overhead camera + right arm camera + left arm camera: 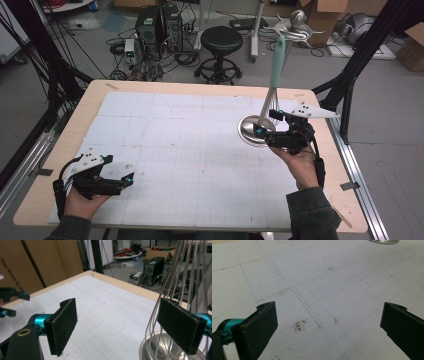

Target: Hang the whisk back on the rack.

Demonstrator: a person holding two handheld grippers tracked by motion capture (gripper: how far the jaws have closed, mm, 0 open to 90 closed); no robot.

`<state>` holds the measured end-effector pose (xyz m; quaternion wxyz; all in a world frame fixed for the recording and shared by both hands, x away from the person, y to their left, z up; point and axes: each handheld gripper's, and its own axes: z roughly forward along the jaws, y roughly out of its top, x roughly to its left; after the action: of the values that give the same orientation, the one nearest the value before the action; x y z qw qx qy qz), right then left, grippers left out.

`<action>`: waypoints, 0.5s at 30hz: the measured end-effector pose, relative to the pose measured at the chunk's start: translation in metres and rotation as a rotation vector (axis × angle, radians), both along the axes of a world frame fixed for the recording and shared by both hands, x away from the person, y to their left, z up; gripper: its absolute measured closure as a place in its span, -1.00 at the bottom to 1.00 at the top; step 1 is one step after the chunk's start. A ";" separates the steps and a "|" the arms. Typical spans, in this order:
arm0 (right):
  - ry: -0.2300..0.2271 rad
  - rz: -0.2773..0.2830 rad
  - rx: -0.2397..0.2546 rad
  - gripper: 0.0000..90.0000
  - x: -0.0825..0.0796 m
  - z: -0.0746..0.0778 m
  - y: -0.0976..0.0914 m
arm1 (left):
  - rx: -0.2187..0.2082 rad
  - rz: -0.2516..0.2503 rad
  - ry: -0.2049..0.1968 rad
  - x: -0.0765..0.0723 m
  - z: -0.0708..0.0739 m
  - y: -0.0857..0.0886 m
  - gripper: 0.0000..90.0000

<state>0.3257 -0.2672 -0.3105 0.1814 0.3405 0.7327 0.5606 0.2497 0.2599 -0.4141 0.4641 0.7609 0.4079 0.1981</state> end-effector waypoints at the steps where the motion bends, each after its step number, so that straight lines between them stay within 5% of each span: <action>1: 0.003 0.002 -0.002 -0.67 0.000 -0.002 0.000 | -0.002 0.000 0.000 0.000 0.000 0.000 -0.96; 15: 0.040 0.004 -0.049 -0.78 -0.005 -0.029 0.007 | -0.003 0.009 -0.002 -0.001 0.001 0.003 -0.96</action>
<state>0.3206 -0.2606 -0.3391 0.1739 0.3455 0.7504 0.5359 0.2483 0.2629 -0.4134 0.4646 0.7583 0.4110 0.2005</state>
